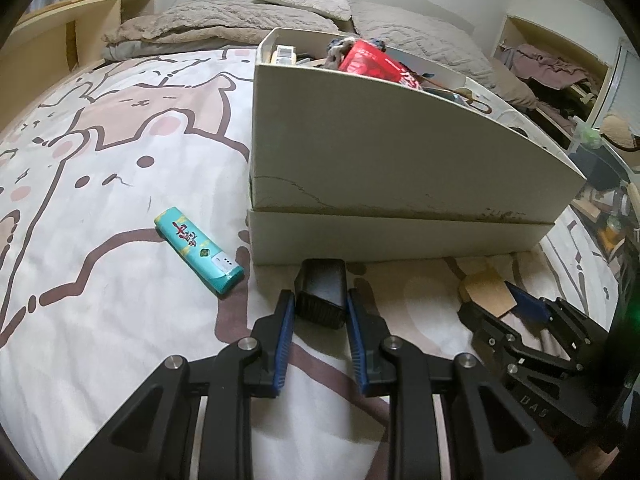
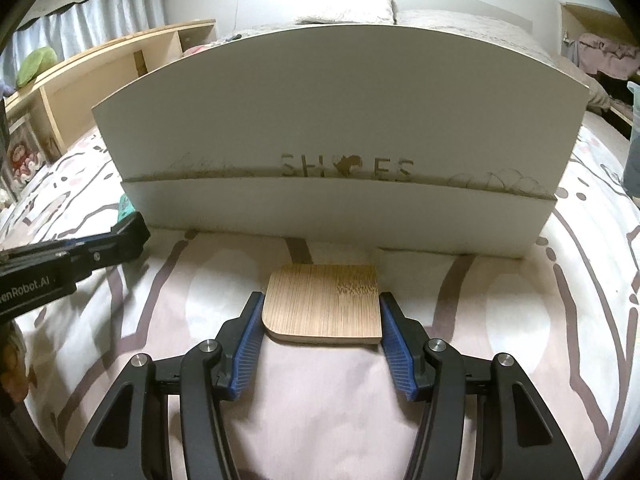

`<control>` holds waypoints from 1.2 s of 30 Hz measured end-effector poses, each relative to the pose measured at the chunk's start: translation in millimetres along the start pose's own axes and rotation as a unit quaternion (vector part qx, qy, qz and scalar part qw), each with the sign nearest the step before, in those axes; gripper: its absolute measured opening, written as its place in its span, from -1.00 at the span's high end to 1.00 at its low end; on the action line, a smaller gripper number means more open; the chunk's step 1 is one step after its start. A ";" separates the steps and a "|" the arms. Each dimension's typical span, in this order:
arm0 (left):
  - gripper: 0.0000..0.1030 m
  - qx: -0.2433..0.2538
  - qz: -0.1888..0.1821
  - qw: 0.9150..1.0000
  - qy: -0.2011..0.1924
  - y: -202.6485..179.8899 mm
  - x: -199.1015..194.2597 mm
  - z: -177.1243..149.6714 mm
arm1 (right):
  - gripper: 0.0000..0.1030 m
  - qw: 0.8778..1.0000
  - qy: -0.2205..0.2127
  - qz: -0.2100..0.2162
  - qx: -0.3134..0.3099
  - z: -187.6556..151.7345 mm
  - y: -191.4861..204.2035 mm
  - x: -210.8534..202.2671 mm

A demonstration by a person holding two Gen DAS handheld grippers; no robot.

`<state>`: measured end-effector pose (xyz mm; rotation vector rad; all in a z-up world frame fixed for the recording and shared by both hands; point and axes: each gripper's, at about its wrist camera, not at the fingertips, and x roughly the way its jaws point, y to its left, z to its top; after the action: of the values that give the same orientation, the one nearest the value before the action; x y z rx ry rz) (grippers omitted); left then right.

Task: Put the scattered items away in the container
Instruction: 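Lift the black cube and wooden coaster with both tools over the white box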

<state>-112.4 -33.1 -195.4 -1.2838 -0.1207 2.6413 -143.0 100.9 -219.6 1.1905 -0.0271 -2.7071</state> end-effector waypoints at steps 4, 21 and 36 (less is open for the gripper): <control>0.50 0.000 -0.003 1.000 0.002 -1.3 -3.1 -1.4 | -0.10 1.000 0.004 0.000 -0.003 -14.5 -11.0 -16.6; 0.50 -0.007 -0.042 0.999 -0.001 -21.6 -23.6 -13.2 | -0.10 0.998 0.033 0.048 0.038 -71.9 -71.4 -81.3; 0.50 0.010 -0.080 0.996 -0.033 -53.4 -58.1 -3.4 | -0.10 0.995 -0.019 0.076 0.065 -43.4 -85.8 -124.6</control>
<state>-66.9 6.5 -144.3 -1.1292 -0.1976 2.5418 -42.6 209.5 -165.9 1.1203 -0.2914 -2.6285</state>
